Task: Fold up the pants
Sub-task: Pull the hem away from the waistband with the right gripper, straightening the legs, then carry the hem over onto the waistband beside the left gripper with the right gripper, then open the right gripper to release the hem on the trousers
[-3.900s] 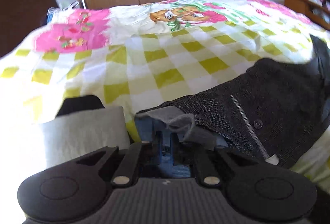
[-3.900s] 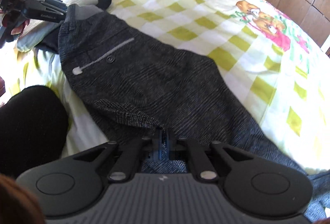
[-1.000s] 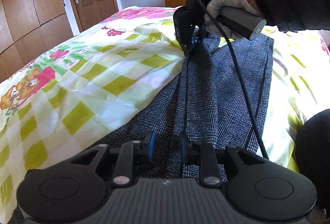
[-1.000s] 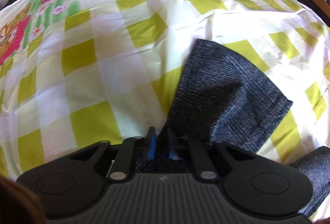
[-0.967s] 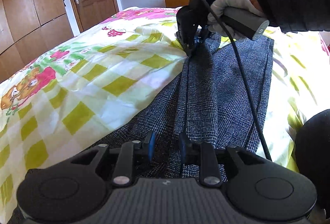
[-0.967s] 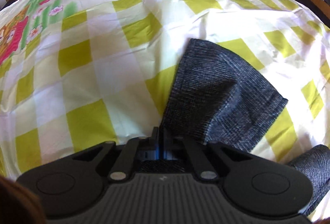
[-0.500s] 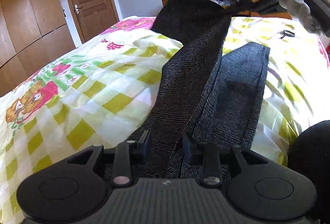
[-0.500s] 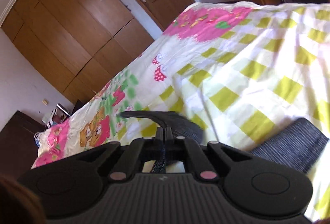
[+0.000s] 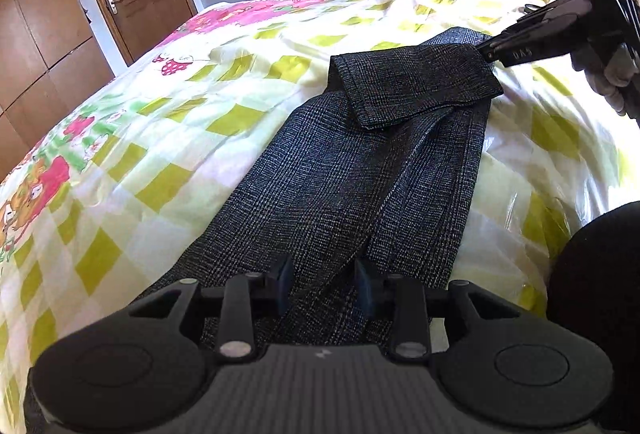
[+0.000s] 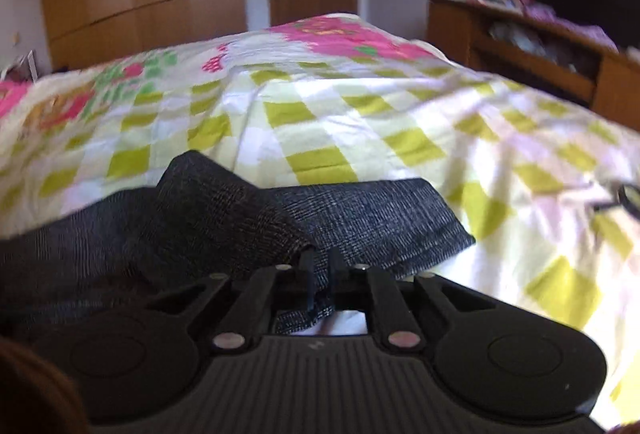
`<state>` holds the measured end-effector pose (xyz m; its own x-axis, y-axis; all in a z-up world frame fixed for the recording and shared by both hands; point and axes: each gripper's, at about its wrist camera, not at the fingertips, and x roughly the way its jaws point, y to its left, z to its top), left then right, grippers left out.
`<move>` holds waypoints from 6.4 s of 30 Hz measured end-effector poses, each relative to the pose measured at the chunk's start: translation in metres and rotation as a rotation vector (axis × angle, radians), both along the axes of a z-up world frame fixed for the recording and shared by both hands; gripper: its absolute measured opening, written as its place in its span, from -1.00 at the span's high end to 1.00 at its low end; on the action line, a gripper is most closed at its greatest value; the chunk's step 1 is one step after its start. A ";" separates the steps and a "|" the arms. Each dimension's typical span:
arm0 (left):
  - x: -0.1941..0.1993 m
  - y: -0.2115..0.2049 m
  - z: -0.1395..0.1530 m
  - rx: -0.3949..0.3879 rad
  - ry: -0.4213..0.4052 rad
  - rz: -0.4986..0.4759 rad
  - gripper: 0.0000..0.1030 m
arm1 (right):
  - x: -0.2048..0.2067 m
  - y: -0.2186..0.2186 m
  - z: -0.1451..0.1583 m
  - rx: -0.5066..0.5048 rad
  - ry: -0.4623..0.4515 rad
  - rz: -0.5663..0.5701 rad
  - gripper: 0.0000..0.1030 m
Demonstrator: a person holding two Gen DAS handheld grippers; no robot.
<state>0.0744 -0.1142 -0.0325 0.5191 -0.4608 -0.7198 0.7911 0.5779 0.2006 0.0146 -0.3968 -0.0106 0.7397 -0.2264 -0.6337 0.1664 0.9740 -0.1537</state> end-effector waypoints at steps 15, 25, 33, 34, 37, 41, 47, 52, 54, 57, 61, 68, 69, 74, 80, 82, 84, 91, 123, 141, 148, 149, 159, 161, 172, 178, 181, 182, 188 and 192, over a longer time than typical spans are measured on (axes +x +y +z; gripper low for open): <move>0.000 -0.011 0.004 0.019 0.000 0.004 0.07 | 0.031 0.003 0.013 -0.133 -0.066 0.330 0.92; -0.021 -0.031 0.001 0.036 0.008 -0.060 0.07 | -0.005 -0.131 -0.038 0.907 -0.095 -0.378 0.95; -0.022 -0.037 -0.002 0.063 -0.001 -0.070 0.07 | 0.013 -0.134 -0.031 0.872 -0.113 -0.385 0.79; -0.022 -0.036 -0.002 0.063 -0.001 -0.067 0.06 | 0.014 -0.134 -0.030 0.868 -0.108 -0.392 0.79; -0.024 -0.036 -0.003 0.063 -0.005 -0.069 0.06 | 0.016 -0.137 -0.027 0.876 -0.113 -0.395 0.92; -0.026 -0.034 0.000 0.045 -0.008 -0.078 0.07 | 0.006 -0.134 -0.012 0.848 -0.151 -0.366 0.93; -0.027 -0.033 -0.004 0.052 -0.003 -0.089 0.07 | -0.011 -0.141 -0.038 0.886 -0.117 -0.429 0.89; -0.027 -0.032 -0.001 0.047 -0.003 -0.092 0.07 | -0.038 -0.137 -0.032 0.900 -0.163 -0.468 0.33; -0.028 -0.030 0.001 0.039 -0.003 -0.089 0.07 | -0.048 -0.139 -0.034 0.922 -0.166 -0.505 0.29; -0.028 -0.029 0.000 0.028 0.003 -0.086 0.07 | -0.045 -0.145 -0.041 0.931 -0.164 -0.527 0.25; -0.027 -0.026 0.000 0.011 0.004 -0.064 0.07 | -0.022 -0.146 -0.044 0.924 -0.194 -0.507 0.18; -0.026 -0.025 0.009 -0.057 0.018 -0.032 0.07 | 0.006 -0.149 -0.045 1.002 -0.210 -0.513 0.86; -0.028 -0.025 0.014 -0.077 0.012 -0.035 0.07 | 0.002 -0.153 -0.036 1.013 -0.247 -0.507 0.87; -0.031 -0.038 0.005 -0.097 0.115 -0.067 -0.02 | -0.020 -0.161 -0.001 0.916 -0.370 -0.528 0.88; -0.045 -0.043 -0.009 -0.062 0.161 -0.104 -0.04 | -0.029 -0.166 -0.026 0.923 -0.269 -0.622 0.87; -0.050 -0.036 -0.003 -0.080 0.148 -0.119 -0.04 | -0.032 -0.162 -0.017 0.903 -0.294 -0.599 0.87; -0.051 -0.027 -0.002 -0.073 0.124 -0.092 -0.06 | -0.027 -0.154 -0.006 0.840 -0.288 -0.568 0.87; -0.037 0.013 0.000 -0.094 0.165 0.022 -0.11 | -0.016 -0.119 0.024 0.763 -0.311 -0.469 0.87; -0.043 0.245 0.028 0.012 -0.004 0.626 -0.14 | 0.061 0.271 0.074 0.612 -0.034 0.440 0.87; -0.059 0.313 -0.003 -0.097 0.095 0.773 -0.14 | 0.055 0.442 0.079 0.428 -0.033 0.742 0.87; -0.058 0.319 -0.009 -0.120 0.099 0.766 -0.14 | 0.020 0.504 0.037 0.242 0.040 0.950 0.87; -0.055 0.321 -0.010 -0.124 0.100 0.765 -0.14 | 0.019 0.506 0.032 0.240 0.059 0.954 0.87; -0.057 0.333 -0.016 -0.171 0.104 0.760 -0.14 | 0.029 0.515 0.071 0.277 -0.075 0.933 0.87; -0.058 0.335 -0.017 -0.178 0.105 0.758 -0.14 | 0.024 0.530 0.072 0.248 -0.096 0.995 0.87; -0.095 0.351 -0.014 -0.203 0.118 0.737 -0.16 | 0.038 0.562 0.021 0.387 0.133 1.114 0.77; -0.112 0.361 -0.003 -0.219 0.123 0.771 -0.16 | 0.042 0.560 0.007 0.460 0.225 1.097 0.49; -0.124 0.365 0.007 -0.199 0.109 0.780 -0.16 | 0.039 0.544 0.019 0.510 0.203 1.119 0.33; -0.126 0.366 0.011 -0.192 0.101 0.782 -0.16 | 0.040 0.537 0.024 0.530 0.193 1.110 0.30; -0.123 0.361 0.047 -0.206 -0.008 0.774 -0.16 | 0.055 0.493 0.046 0.538 0.119 1.007 0.29; -0.090 0.346 0.049 -0.223 -0.054 0.732 -0.17 | 0.063 0.454 0.035 0.436 0.132 0.875 0.29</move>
<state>-0.0159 0.2317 0.0165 0.7795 -0.1174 -0.6153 0.1834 0.9820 0.0451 0.0778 0.0571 0.0245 0.4517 0.6402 -0.6213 -0.6328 0.7209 0.2828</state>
